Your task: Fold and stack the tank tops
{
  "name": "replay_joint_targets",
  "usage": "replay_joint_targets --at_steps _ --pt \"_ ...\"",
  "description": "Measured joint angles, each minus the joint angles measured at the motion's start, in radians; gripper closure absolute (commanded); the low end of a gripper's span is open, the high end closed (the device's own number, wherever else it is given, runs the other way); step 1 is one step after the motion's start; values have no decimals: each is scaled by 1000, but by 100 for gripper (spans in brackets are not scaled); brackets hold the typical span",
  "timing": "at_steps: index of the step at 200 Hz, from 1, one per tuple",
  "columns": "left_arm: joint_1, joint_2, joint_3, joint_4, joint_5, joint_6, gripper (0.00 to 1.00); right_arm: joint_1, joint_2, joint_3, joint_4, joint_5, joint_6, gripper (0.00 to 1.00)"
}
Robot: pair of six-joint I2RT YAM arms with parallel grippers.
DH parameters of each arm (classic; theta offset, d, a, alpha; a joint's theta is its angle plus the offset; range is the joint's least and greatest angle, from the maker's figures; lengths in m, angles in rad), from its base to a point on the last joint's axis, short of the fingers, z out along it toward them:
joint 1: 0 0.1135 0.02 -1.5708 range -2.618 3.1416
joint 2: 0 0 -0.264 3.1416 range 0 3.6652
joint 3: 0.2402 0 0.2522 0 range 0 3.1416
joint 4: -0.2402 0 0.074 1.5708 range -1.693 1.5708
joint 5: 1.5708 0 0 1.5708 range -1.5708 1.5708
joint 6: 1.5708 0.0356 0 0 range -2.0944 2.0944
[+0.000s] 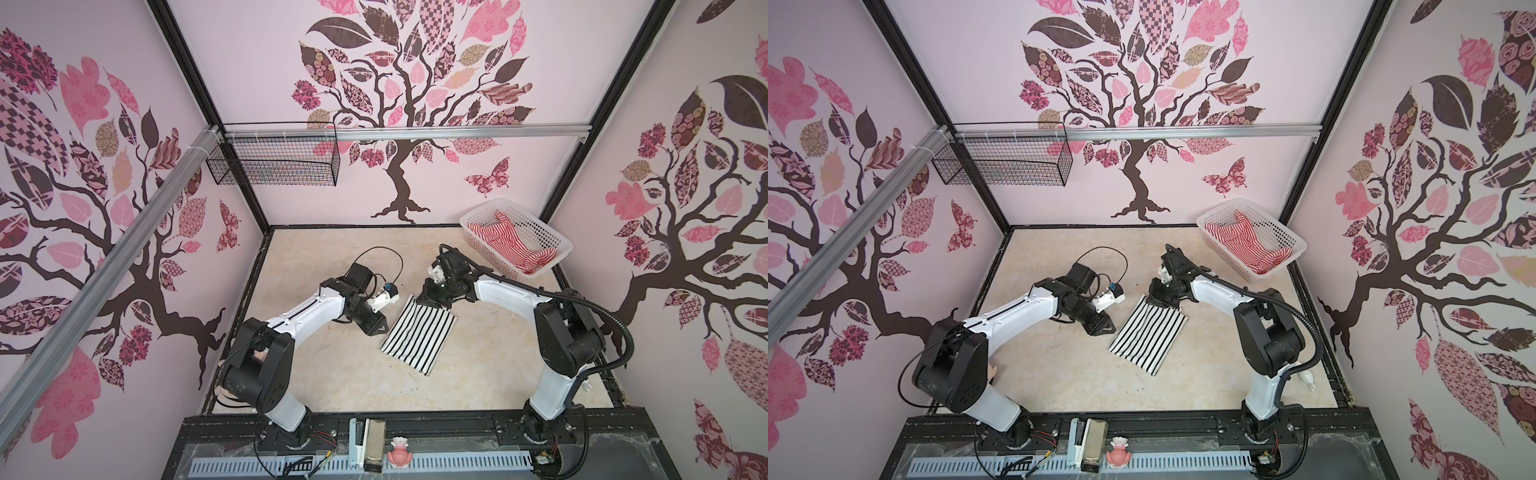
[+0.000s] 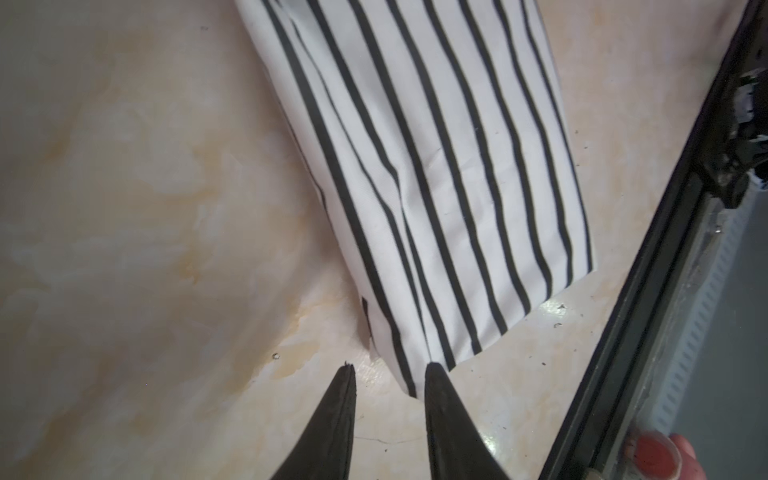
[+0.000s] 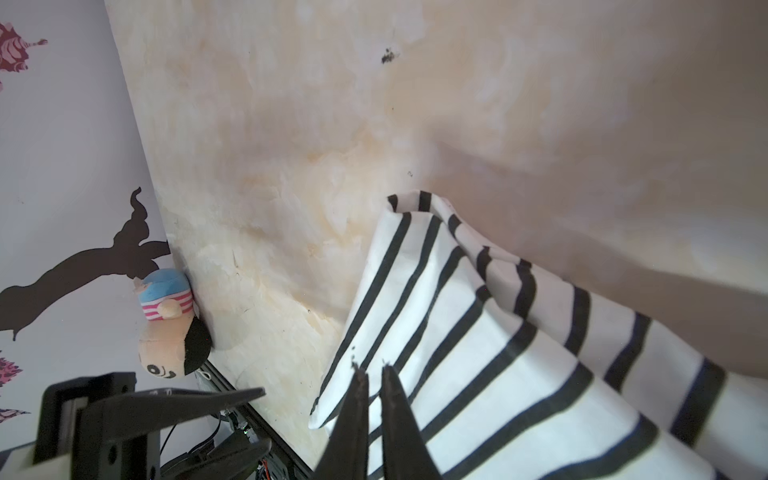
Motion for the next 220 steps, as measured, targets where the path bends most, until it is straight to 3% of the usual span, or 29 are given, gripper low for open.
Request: replay_joint_targets --at_steps 12,36,83,148,178,220 --pt "-29 13 0 -5 10 3 69 0 10 3 10 0 2 88" --pt "-84 62 0 -6 -2 0 67 0 55 25 13 7 -1 76" --pt "-90 112 0 4 -34 -9 66 0 121 89 23 -3 5 76" --pt "-85 235 62 67 -180 -90 66 -31 256 116 82 -13 34 75" --pt "-59 264 107 95 -252 -132 66 -58 256 97 117 -26 35 72" --pt "8 256 133 108 -291 -153 66 -50 121 -46 137 38 31 55"
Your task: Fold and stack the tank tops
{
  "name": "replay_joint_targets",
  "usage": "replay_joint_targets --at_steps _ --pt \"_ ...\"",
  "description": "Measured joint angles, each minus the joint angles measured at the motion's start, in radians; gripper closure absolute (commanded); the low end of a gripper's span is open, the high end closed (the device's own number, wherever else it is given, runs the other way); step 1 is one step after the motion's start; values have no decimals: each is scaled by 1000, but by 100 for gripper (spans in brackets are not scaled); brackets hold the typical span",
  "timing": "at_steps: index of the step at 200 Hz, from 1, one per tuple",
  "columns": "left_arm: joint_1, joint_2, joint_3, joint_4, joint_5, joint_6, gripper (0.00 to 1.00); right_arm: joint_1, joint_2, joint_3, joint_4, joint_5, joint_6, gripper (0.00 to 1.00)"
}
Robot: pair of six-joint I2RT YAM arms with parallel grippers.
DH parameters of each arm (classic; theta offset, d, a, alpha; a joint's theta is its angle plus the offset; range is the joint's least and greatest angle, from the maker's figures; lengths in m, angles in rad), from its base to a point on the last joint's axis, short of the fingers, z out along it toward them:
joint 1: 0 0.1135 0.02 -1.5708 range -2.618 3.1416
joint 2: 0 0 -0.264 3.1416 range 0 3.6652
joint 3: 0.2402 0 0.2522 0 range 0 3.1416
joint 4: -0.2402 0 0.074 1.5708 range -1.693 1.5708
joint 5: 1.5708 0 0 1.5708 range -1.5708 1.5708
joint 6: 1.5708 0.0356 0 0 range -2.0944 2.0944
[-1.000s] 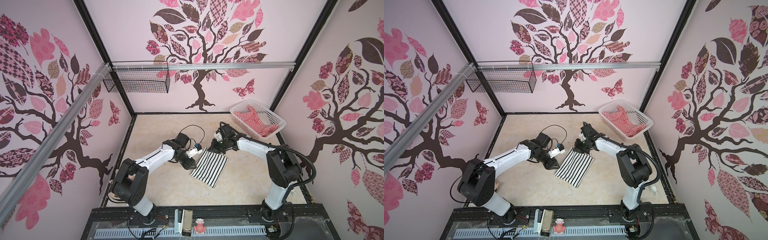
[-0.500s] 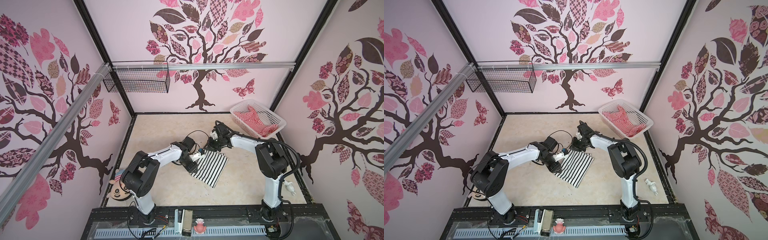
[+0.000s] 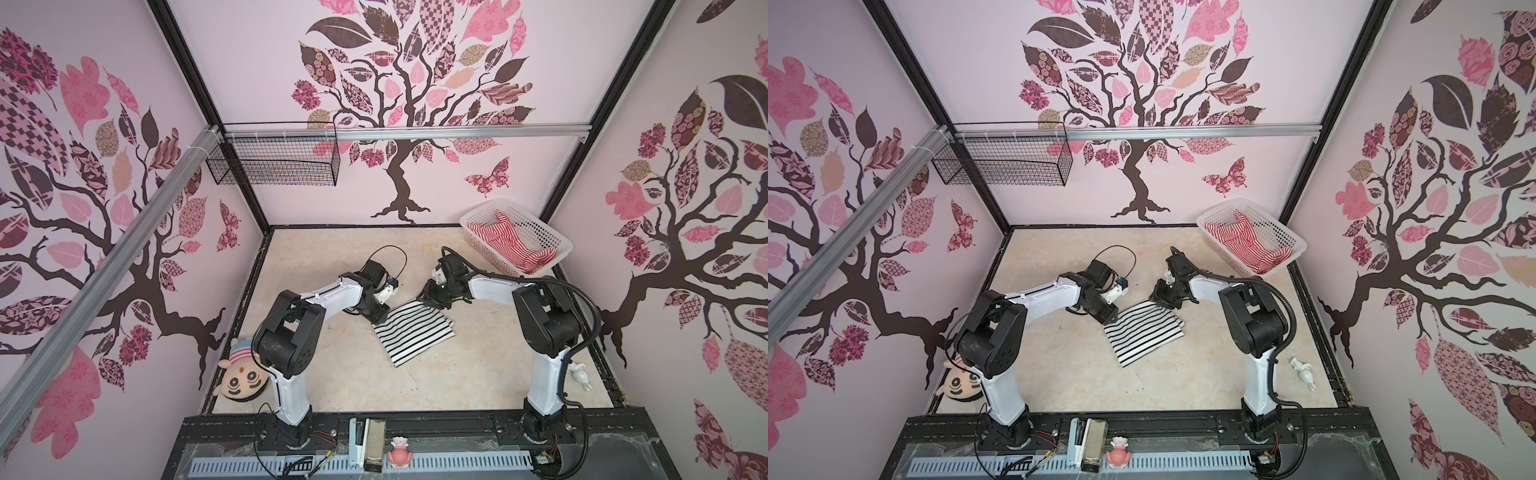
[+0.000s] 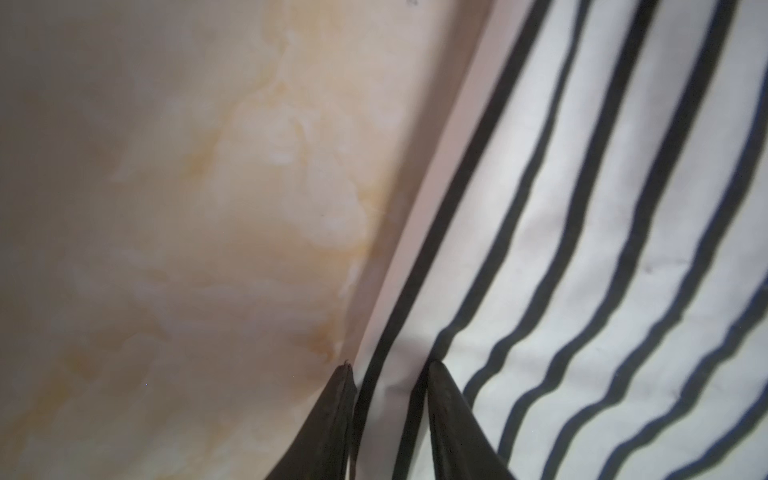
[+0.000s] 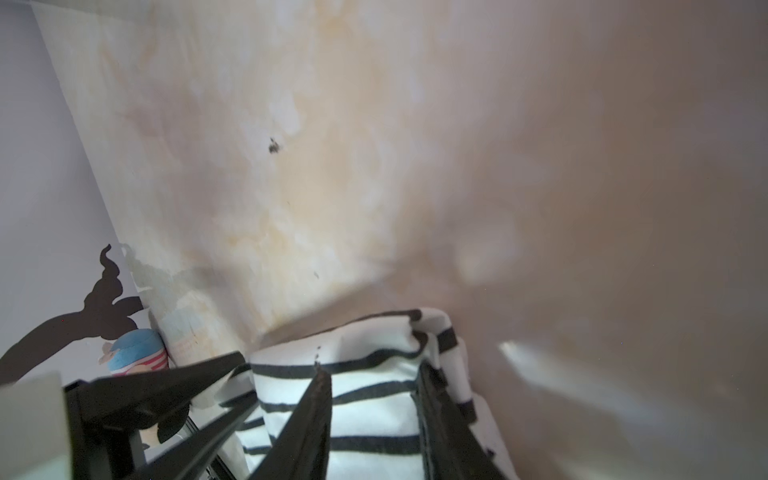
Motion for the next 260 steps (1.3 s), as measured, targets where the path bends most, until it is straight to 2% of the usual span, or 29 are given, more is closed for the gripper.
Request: replay_joint_targets --at_steps 13,31,54,83,103,129,158,179,203,260 --pt "5 -23 0 -6 14 0 65 14 -73 -47 -23 33 -4 54" --pt "-10 -76 0 -10 50 6 65 41 -171 -92 -32 66 -3 59" --pt "-74 -127 4 -26 97 35 65 68 -256 -142 -15 70 0 66" --pt "-182 -105 8 -61 150 73 66 77 -300 -246 8 64 18 71" --pt "-209 -60 8 -94 182 91 66 76 -311 -322 16 64 25 71" --pt "-201 -14 8 -116 177 103 66 74 -313 -374 13 79 27 71" --pt "-199 21 8 -118 99 103 67 74 -311 -392 36 77 27 67" --pt "-190 24 13 -114 62 103 67 74 -321 -397 49 71 29 58" --pt "-146 24 13 -111 23 103 67 74 -369 -394 24 86 26 54" --pt "64 25 26 -117 -140 176 67 74 -412 -305 -14 117 23 52"
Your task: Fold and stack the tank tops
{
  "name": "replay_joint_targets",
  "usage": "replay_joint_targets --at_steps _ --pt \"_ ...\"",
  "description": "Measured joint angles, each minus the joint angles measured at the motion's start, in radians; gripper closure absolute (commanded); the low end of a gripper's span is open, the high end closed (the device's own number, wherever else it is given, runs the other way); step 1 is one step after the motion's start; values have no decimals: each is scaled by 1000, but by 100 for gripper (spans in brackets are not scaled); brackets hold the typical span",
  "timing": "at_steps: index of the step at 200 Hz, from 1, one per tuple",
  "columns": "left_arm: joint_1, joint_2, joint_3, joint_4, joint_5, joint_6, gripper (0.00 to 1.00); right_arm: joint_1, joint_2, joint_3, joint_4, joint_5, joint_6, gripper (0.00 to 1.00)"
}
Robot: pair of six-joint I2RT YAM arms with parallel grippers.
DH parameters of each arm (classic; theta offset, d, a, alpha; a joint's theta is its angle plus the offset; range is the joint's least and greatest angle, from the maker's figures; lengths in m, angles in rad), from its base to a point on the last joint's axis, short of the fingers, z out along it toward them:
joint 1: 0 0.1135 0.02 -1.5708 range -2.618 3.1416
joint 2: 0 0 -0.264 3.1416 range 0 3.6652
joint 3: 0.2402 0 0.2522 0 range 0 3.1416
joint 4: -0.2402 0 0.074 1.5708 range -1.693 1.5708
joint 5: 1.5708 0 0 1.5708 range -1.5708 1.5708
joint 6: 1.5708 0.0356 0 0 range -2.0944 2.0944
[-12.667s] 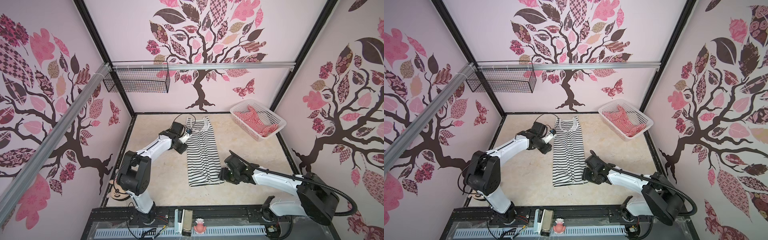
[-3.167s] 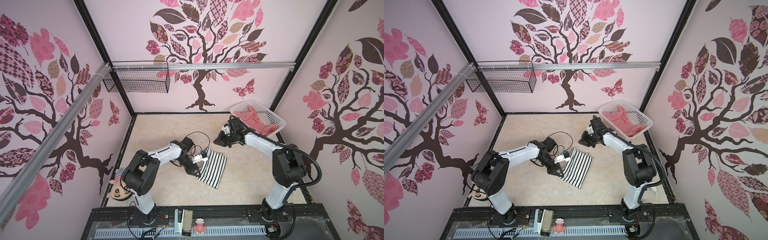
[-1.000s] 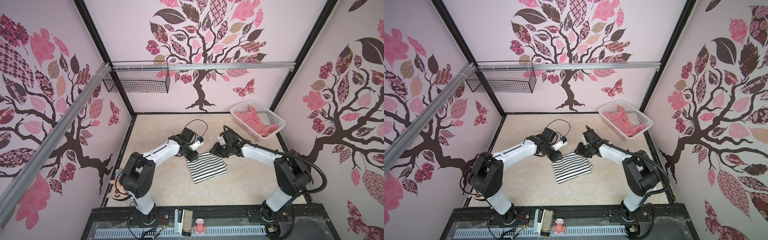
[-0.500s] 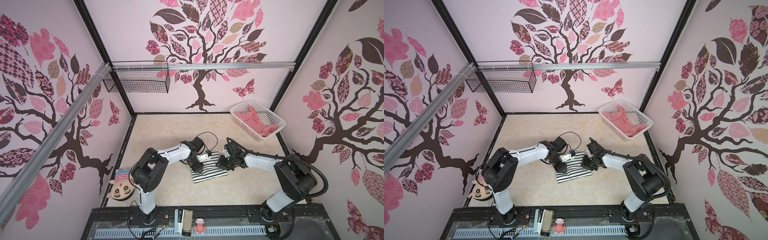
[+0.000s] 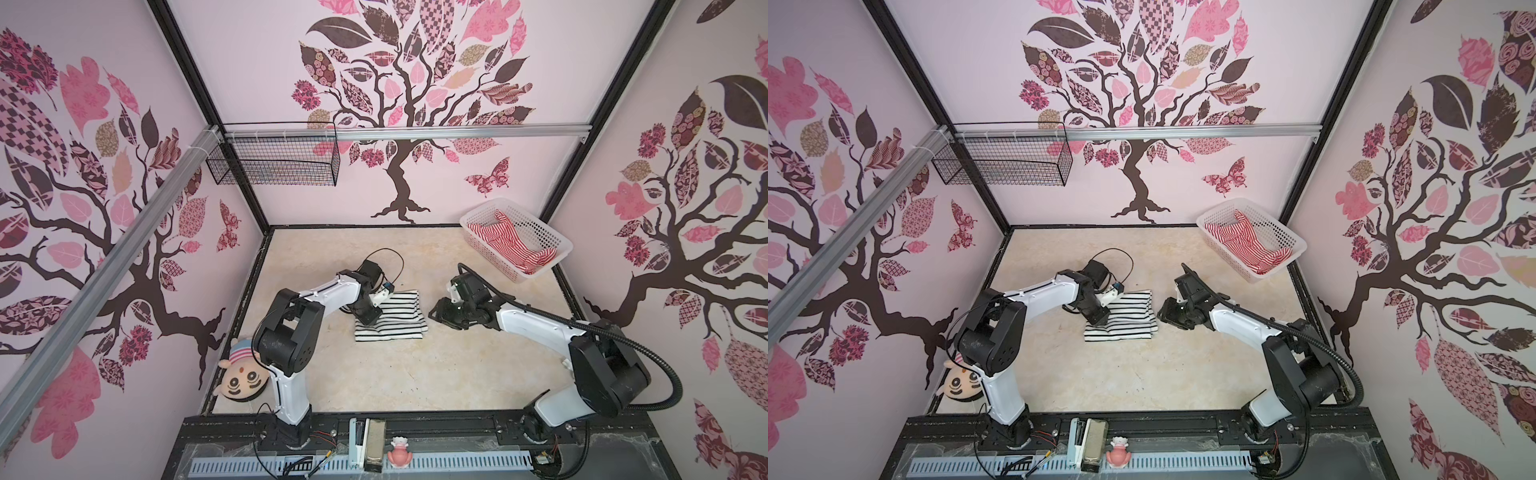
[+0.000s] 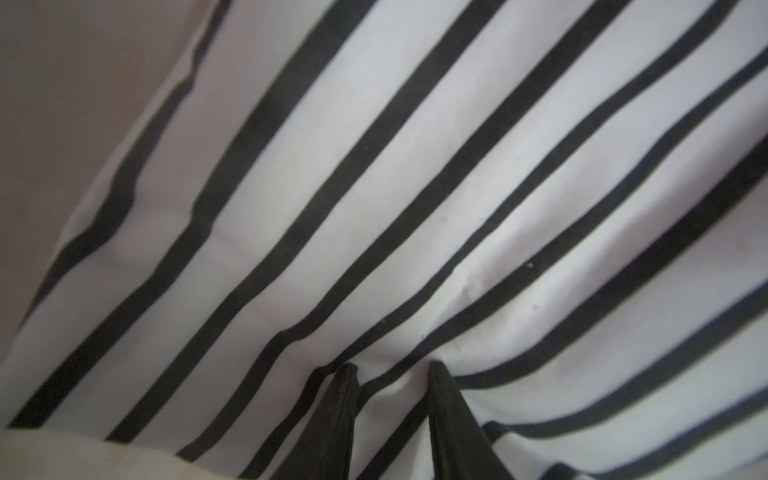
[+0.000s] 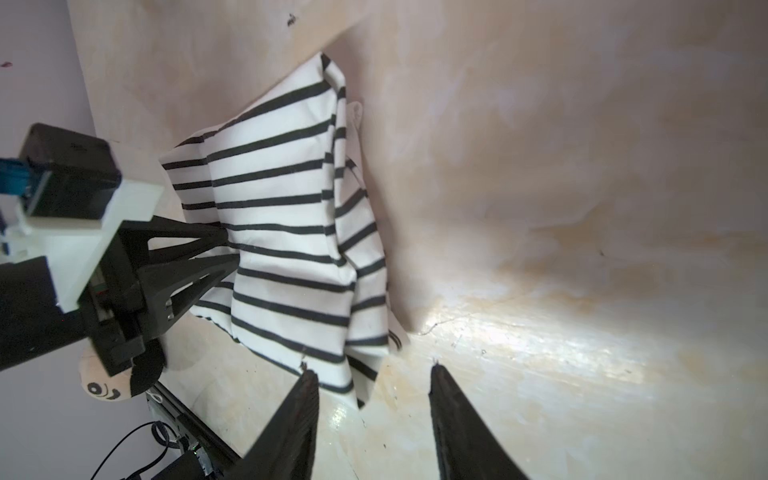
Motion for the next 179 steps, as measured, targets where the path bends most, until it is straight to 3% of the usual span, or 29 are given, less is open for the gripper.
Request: replay_joint_targets --at_steps 33,74,101,125,152,166,179 --pt "179 10 34 -21 -58 111 68 0 22 31 0 0 1 50" --pt "453 82 195 -68 -58 283 68 -25 143 167 -31 -9 -11 38" --pt "543 102 320 -119 -10 304 67 -88 235 320 -77 -25 -33 30" --pt "506 20 317 -147 95 261 66 -148 338 500 -140 -42 -48 26" --pt "317 -121 214 -92 190 159 66 -188 490 768 -271 -54 -72 23" --pt "217 -137 174 -62 248 106 67 -193 584 939 -366 -49 -92 22" --pt "180 -128 146 -36 298 61 67 -192 674 1107 -454 -38 -108 22"
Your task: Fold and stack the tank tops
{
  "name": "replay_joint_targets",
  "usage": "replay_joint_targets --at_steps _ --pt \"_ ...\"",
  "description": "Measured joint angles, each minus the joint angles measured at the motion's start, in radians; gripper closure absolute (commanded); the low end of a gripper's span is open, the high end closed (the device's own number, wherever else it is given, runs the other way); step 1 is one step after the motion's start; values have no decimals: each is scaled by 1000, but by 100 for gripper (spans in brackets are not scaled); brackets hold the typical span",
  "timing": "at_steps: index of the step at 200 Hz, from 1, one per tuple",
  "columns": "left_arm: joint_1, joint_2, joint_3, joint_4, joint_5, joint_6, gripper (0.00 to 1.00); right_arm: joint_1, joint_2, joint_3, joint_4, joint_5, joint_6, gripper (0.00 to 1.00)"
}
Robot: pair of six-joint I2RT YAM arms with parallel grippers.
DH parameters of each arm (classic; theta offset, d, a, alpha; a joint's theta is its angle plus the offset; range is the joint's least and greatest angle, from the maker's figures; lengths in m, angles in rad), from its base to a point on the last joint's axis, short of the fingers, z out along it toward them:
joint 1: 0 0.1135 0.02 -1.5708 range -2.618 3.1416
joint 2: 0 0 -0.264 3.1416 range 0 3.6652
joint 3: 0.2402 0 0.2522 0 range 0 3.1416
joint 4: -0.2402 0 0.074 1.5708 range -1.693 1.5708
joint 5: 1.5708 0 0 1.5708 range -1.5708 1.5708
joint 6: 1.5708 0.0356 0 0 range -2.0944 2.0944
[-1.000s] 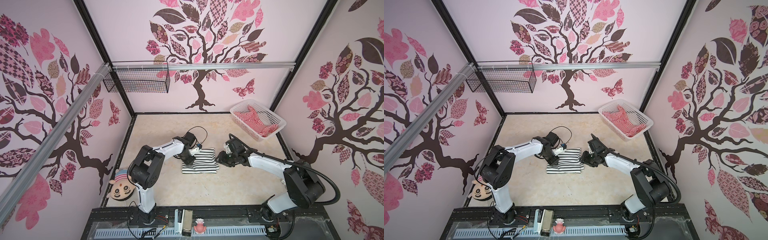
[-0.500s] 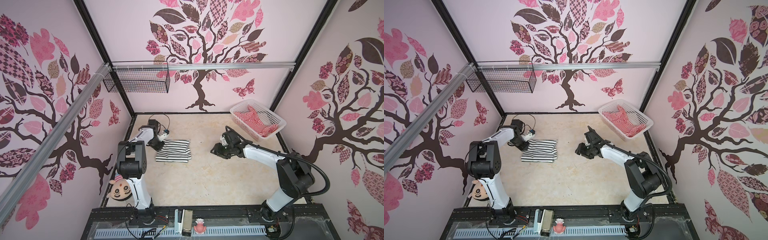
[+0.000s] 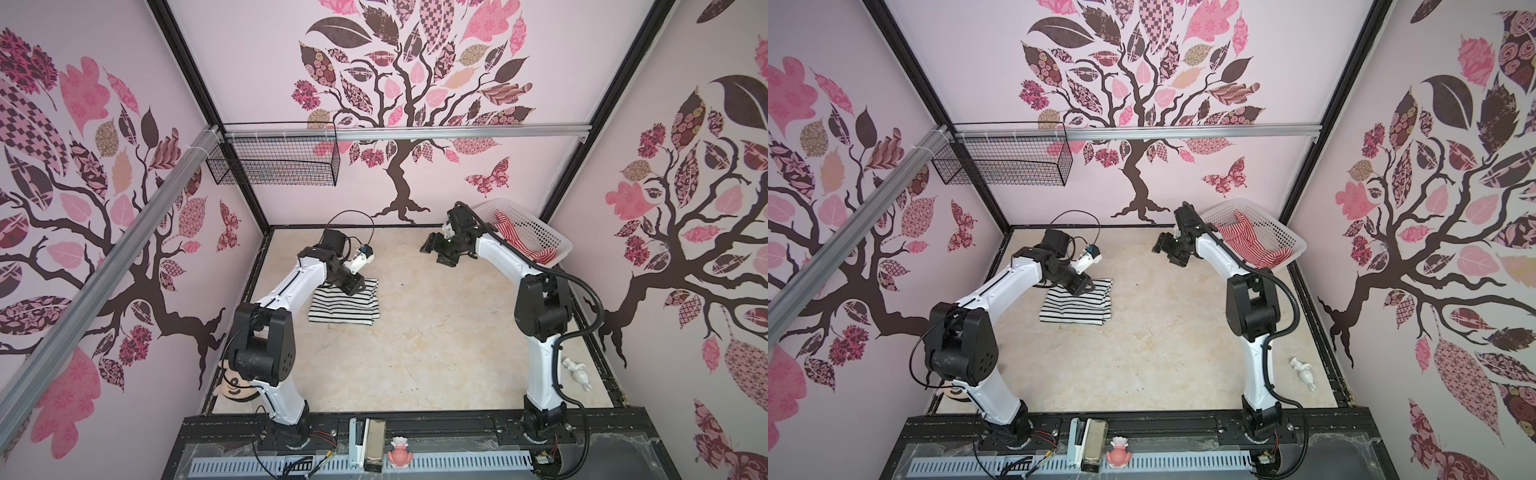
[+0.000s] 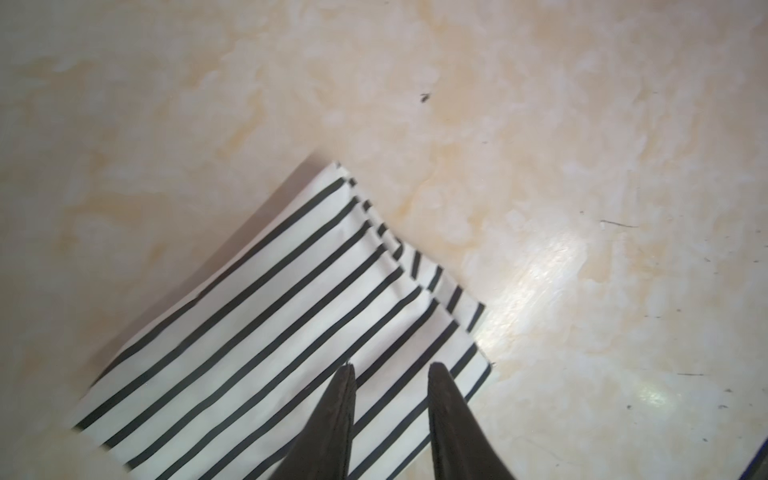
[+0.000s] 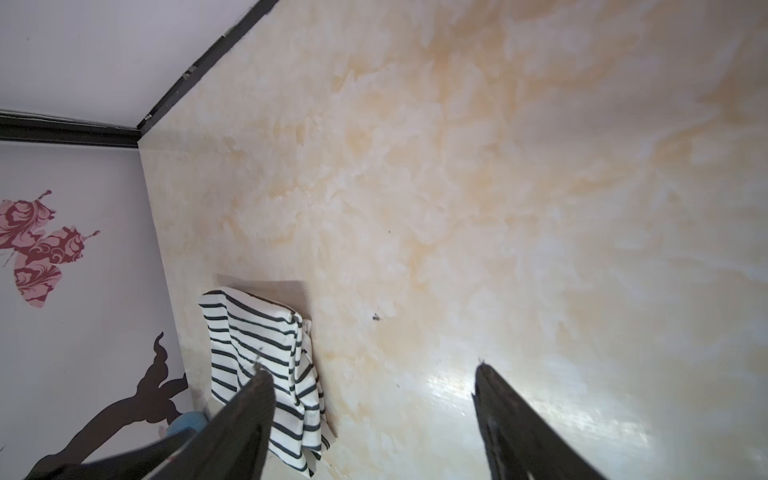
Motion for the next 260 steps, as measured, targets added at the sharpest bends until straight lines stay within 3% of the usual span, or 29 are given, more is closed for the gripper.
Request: replay_joint_targets --at_steps 43,67,133,188,226,260 --pt "34 3 -83 59 78 -90 67 2 299 550 -378 56 -55 21" --pt "35 -5 -81 49 83 -90 67 2 330 592 -537 80 -77 21" --pt "34 -87 -115 47 61 -116 66 -2 166 410 -615 80 -107 21" --pt "-33 13 -49 36 21 -162 67 -6 -315 -182 -306 52 -68 20" --pt "-135 128 -1 33 -44 -159 67 -12 -474 -364 -114 31 -31 20" --pt "-145 223 40 -7 -117 -140 68 -13 -543 -447 -53 48 -8 20"
